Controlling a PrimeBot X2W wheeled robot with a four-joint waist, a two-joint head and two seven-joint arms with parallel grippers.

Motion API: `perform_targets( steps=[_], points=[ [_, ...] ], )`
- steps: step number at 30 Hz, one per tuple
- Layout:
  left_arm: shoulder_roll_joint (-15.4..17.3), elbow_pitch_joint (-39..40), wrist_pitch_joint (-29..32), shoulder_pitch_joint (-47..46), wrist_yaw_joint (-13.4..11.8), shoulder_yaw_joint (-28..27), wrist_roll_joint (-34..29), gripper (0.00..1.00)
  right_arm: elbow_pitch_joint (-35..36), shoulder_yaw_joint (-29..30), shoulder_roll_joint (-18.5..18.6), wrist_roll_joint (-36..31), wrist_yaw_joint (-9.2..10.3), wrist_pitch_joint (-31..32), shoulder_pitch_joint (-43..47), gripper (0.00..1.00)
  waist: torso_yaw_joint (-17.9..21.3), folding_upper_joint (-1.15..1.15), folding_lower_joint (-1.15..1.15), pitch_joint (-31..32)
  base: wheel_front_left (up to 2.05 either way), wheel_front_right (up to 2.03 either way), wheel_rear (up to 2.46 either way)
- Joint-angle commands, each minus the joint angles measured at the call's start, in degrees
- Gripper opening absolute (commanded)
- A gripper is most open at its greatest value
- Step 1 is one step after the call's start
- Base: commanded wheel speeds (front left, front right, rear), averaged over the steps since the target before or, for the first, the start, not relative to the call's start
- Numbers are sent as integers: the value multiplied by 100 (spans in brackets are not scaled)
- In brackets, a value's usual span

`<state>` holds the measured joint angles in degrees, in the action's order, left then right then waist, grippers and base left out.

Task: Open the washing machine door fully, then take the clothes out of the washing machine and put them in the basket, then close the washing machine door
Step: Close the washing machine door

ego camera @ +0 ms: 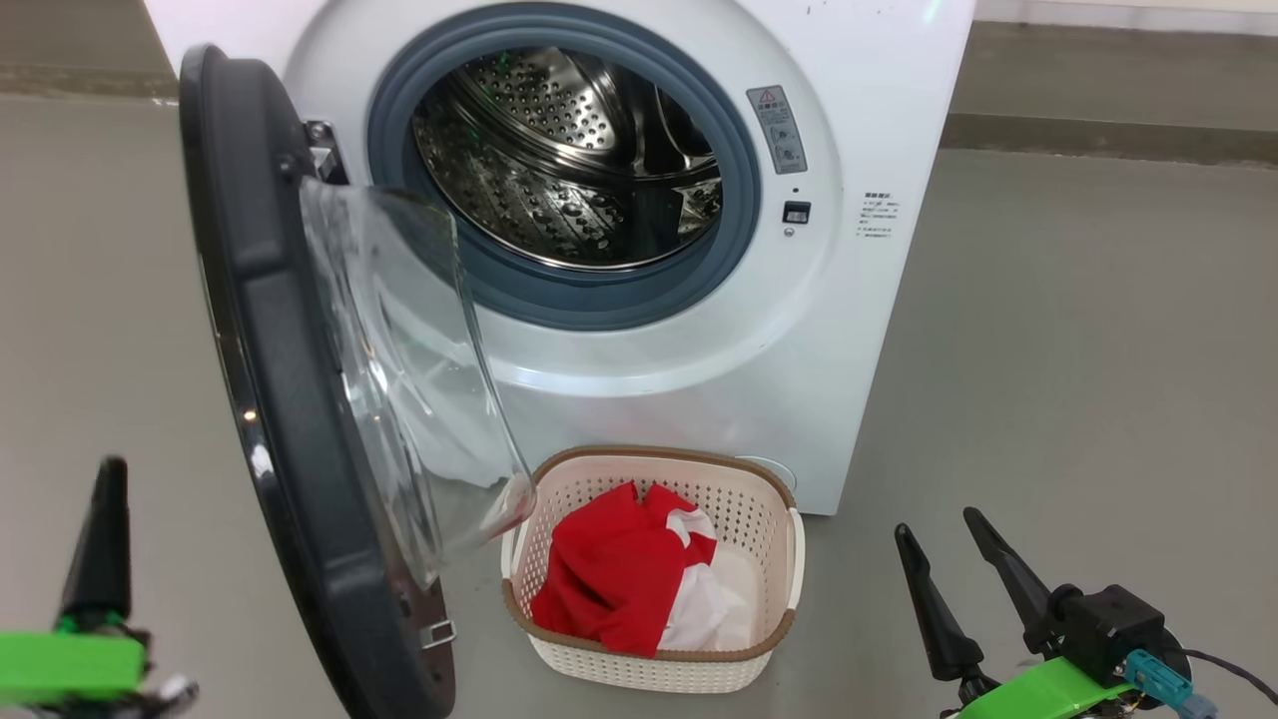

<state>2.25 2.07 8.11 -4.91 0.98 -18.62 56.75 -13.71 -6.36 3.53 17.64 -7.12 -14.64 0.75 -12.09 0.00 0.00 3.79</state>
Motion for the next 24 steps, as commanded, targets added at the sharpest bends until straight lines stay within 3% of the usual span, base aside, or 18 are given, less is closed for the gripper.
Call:
perform_targets(
  steps=[1,4,5,7,11,17,24],
  points=[
    [76,333,324,-358,-230,-258,522,0,135,-107,32,32,-36,-36,-208,100,22,0,0,-13,0,0,0],
    [70,564,821,-503,-728,-363,1342,0,112,-78,33,-12,-36,-36,-202,100,47,0,0,-31,0,0,0],
    [70,564,821,-503,-728,-363,1342,0,112,-78,33,-12,-36,-36,-202,100,47,0,0,-31,0,0,0],
    [67,691,1179,-590,-1124,-357,2074,0,99,-60,31,-46,-36,-36,-202,100,64,0,0,-51,0,0,0],
    [65,994,1386,-616,-1657,-339,2863,0,97,-24,23,-70,-36,-36,-233,100,112,0,0,-113,0,0,0],
    [64,1137,1290,-563,-1966,-210,3651,0,91,-32,3,-35,-36,-36,-268,100,208,0,0,-188,0,0,0],
    [64,1276,1097,-453,-2020,88,3784,0,111,-16,-8,49,-36,-36,-333,100,393,0,0,-277,0,0,0]
  ],
)
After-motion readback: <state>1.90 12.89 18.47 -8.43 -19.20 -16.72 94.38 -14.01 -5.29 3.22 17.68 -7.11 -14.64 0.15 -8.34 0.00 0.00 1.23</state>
